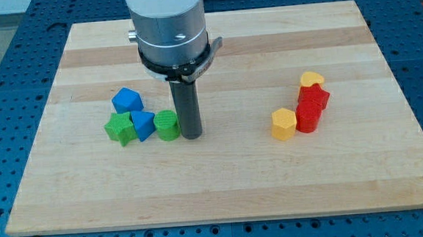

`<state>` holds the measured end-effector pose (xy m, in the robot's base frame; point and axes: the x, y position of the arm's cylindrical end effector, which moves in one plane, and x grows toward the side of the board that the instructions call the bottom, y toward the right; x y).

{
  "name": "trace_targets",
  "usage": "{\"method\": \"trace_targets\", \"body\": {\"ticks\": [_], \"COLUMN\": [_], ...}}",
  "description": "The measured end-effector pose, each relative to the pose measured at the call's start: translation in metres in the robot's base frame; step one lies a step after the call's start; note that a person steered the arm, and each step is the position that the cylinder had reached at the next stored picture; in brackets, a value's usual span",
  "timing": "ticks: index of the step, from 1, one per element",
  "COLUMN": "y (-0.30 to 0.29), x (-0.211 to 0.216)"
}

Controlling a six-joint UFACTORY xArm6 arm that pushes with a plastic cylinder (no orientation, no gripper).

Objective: Push group of blocks slightly left

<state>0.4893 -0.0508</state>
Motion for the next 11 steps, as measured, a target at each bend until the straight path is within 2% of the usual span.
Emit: {"method": "trace_targets", "body": {"ticks": [4, 5, 6, 7, 8, 9, 11], "y": [-0.103, -0.097, -0.061, -0.006, 0.016, 0.015, -0.023], "x": [0.000, 0.023, 0.050, 0.050, -0.007, -0.008, -0.016]}}
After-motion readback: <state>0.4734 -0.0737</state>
